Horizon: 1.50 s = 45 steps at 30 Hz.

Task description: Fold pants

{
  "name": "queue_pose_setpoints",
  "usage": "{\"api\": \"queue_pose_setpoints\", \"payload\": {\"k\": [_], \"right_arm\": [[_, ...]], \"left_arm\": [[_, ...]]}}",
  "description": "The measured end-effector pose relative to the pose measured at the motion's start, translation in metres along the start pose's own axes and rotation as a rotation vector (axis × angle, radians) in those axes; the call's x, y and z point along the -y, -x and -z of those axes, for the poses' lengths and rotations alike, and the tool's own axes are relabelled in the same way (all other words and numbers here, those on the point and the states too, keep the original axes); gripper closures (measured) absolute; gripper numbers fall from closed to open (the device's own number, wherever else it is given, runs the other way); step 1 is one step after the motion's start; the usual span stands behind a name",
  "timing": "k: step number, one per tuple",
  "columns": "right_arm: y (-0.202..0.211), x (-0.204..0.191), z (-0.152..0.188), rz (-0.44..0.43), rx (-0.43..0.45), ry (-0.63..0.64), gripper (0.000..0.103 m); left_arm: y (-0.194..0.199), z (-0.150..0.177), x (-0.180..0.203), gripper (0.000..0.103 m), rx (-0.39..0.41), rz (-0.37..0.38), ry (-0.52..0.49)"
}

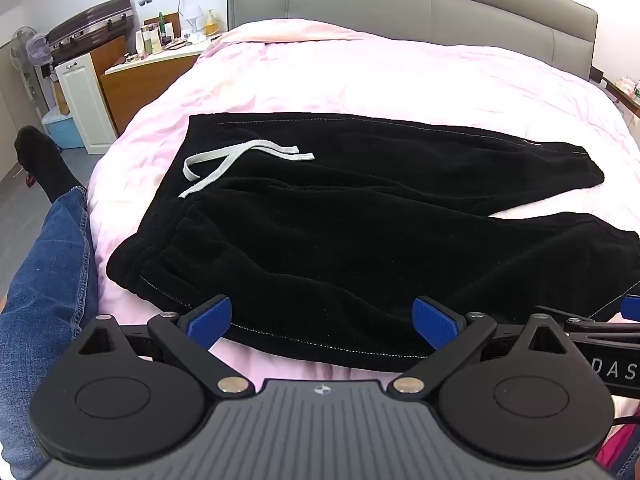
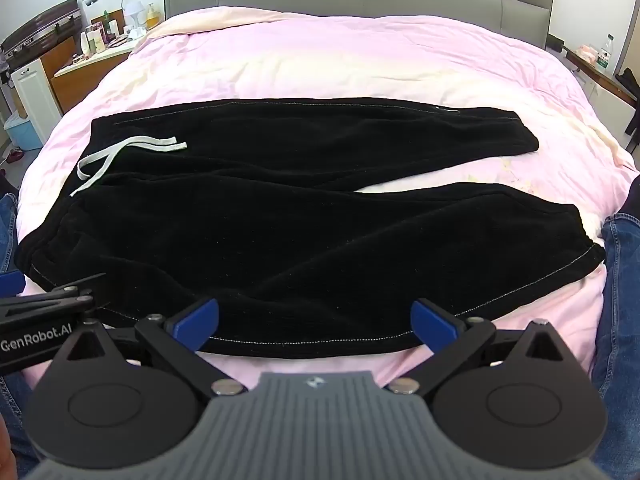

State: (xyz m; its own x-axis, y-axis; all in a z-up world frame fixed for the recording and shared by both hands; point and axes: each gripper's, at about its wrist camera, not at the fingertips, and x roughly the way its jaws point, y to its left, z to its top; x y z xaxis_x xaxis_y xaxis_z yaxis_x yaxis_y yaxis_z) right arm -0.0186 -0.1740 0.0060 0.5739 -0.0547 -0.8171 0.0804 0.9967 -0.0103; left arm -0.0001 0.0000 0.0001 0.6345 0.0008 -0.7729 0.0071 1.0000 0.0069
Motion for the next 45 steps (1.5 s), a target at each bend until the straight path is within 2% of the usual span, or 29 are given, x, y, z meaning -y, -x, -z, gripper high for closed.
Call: {"api": "queue_pose_setpoints", "payload": {"k": [16,20,45], "right_arm": [[0.000,-0.001,0.000,-0.001,-0.001,-0.001,0.005],[0.000,-0.001,0.000,0.000,0.000,-0.001,0.005],[0.000,-0.001,0.000,0.001,0.000,0.000,0.005]], "left_arm": [[0.004,0.004,0.011,0.000,0.002,-0.005,-0.002],[-0.003,0.002,0.001,0.000,-0.003,0.000,-0.001],[-0.006,0.004,0.002,0.000,-0.010,0.002,0.002]]}}
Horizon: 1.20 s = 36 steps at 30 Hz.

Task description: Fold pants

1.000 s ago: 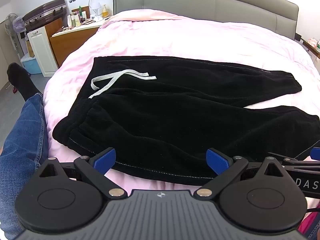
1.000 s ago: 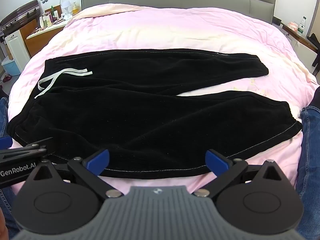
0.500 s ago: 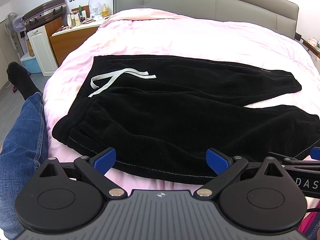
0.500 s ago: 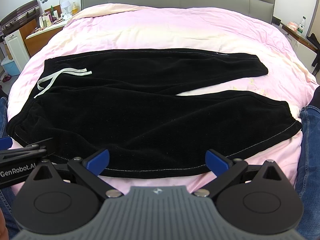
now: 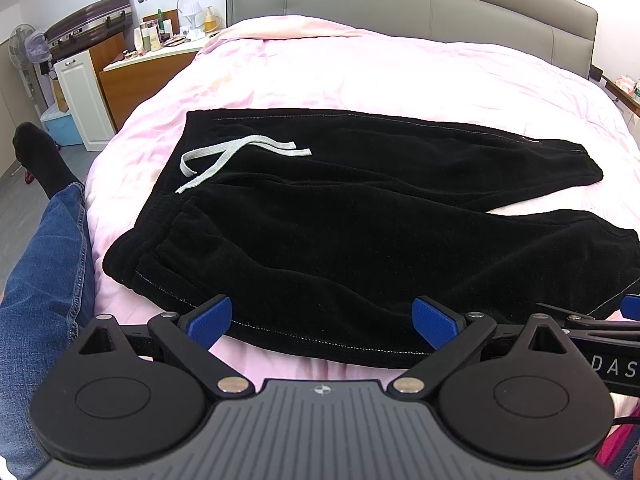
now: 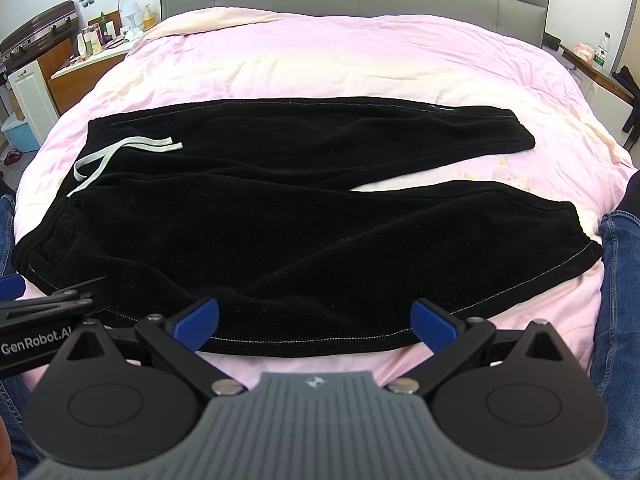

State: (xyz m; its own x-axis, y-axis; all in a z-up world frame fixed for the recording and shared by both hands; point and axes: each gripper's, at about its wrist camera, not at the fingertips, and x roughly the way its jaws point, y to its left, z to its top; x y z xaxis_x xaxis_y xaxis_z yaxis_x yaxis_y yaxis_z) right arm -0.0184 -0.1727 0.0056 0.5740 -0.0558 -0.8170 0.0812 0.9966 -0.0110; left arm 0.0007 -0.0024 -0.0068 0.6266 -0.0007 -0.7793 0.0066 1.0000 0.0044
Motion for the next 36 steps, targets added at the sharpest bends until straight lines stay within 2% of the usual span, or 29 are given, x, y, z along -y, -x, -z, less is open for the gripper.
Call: {"api": "queue_pose_setpoints", "payload": {"k": [36], "right_arm": [[-0.0012,0.0016,0.0018,-0.001,-0.005,0.000,0.005]], "left_arm": [[-0.0011,0.0007,0.0017,0.000,-0.003,0.001,-0.001]]}}
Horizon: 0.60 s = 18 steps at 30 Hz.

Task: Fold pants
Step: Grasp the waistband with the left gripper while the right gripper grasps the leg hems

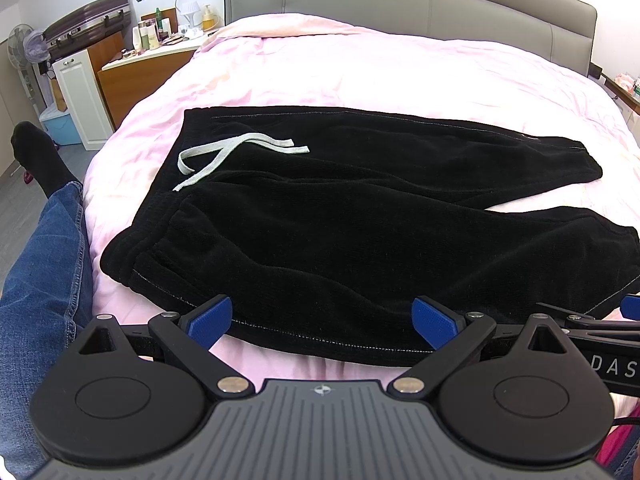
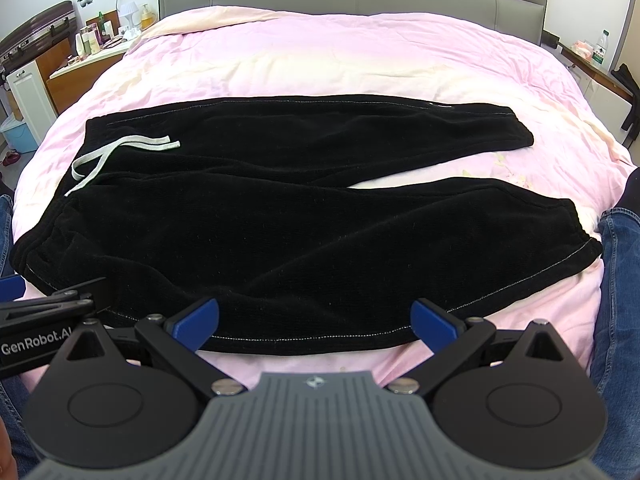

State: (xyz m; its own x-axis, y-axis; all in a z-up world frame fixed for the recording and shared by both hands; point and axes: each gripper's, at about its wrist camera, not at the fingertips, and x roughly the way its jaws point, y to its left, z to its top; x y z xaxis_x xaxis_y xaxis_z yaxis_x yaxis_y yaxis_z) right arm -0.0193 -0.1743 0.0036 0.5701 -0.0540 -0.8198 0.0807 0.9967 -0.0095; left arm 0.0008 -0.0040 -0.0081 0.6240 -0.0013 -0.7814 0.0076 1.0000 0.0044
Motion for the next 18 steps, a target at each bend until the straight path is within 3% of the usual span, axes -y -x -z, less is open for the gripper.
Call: {"api": "queue_pose_setpoints", "payload": {"k": [13,18], "right_arm": [[-0.014,0.019,0.006,0.013,-0.007,-0.002,0.005],[-0.035,0.037,0.002,0.035,0.025,-0.001,0.005]], "left_arm": [[-0.009,0.001,0.002,0.000,-0.018,0.022,0.010],[-0.040,0.003,-0.016,0.000,-0.097,0.065,0.141]]}}
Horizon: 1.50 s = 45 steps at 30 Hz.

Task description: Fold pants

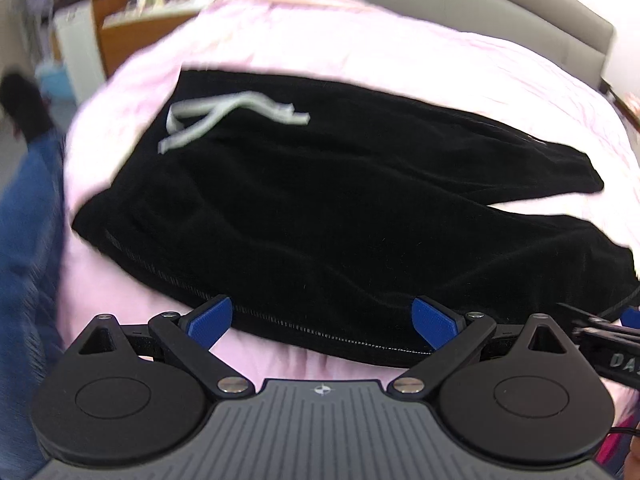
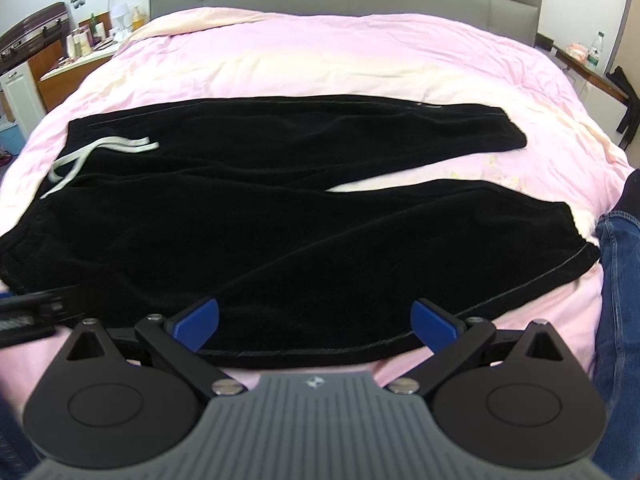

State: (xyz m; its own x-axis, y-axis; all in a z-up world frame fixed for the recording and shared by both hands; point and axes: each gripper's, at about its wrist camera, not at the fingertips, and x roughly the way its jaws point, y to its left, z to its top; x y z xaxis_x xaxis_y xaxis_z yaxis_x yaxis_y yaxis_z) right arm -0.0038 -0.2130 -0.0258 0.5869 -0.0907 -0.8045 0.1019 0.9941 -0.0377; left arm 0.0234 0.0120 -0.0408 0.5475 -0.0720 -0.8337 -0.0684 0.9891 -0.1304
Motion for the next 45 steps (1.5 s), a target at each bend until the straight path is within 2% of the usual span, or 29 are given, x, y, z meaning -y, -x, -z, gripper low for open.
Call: {"api": "queue_pose_setpoints", "payload": {"k": [5,8,10,15,21,24,26,30,31,33,34,35,40,41,43,45], "right_arm": [[-0.044,0.050,-0.005,0.014,-0.018,-0.118,0.005],[-0.069,0.086,-0.005,0.002,-0.045,-0.215,0.005],[-0.083,0.110,-0.005,0.029,-0.067,-0.281,0.005],[-0.108,0.179,0.003,0.061,-0.089,-0.514,0.005],[-0.128,0.243,0.021,-0.051,-0.141,-0.847,0.005],[-0.138,0.261,0.037,-0.119,-0.132,-1.014,0.005],[-0.144,0.268,0.043,-0.143,-0.116,-1.083,0.010],[-0.157,0.277,0.046,-0.162,-0.057,-1.188,0.013],[-0.159,0.279,0.047,-0.161,-0.039,-1.222,0.016],[-0.159,0.281,0.047,-0.140,-0.011,-1.268,0.025],[-0.157,0.282,0.045,-0.118,-0.009,-1.271,0.039],[-0.157,0.282,0.044,-0.097,-0.010,-1.261,0.050],[-0.144,0.292,0.046,-0.117,0.042,-1.275,0.078],[-0.142,0.308,0.053,-0.126,0.056,-1.279,0.081],[-0.119,0.301,0.061,-0.129,0.074,-1.272,0.091],[-0.111,0.300,0.057,-0.129,0.087,-1.259,0.094]], "left_arm": [[-0.029,-0.001,-0.028,0.000,-0.065,0.009,0.182],[-0.046,-0.002,-0.050,0.000,-0.109,0.048,0.328],[-0.057,-0.001,-0.065,0.000,-0.126,0.079,0.434],[-0.082,0.004,-0.097,0.000,-0.142,0.125,0.666],[-0.097,0.005,-0.112,0.000,-0.087,0.160,0.775],[-0.102,0.003,-0.117,0.001,-0.055,0.175,0.828],[-0.106,-0.001,-0.117,0.006,-0.046,0.190,0.844],[-0.111,-0.004,-0.117,0.010,-0.022,0.207,0.875],[-0.111,-0.003,-0.118,0.018,-0.015,0.206,0.887],[-0.113,-0.007,-0.121,0.046,-0.004,0.195,0.891],[-0.111,-0.008,-0.122,0.063,0.003,0.181,0.876],[-0.108,-0.009,-0.122,0.069,0.012,0.179,0.863],[-0.090,-0.006,-0.127,0.078,0.059,0.212,0.846],[-0.082,-0.004,-0.127,0.079,0.067,0.218,0.838],[-0.074,-0.006,-0.127,0.081,0.080,0.230,0.822],[-0.069,-0.013,-0.125,0.081,0.095,0.242,0.811]]}}
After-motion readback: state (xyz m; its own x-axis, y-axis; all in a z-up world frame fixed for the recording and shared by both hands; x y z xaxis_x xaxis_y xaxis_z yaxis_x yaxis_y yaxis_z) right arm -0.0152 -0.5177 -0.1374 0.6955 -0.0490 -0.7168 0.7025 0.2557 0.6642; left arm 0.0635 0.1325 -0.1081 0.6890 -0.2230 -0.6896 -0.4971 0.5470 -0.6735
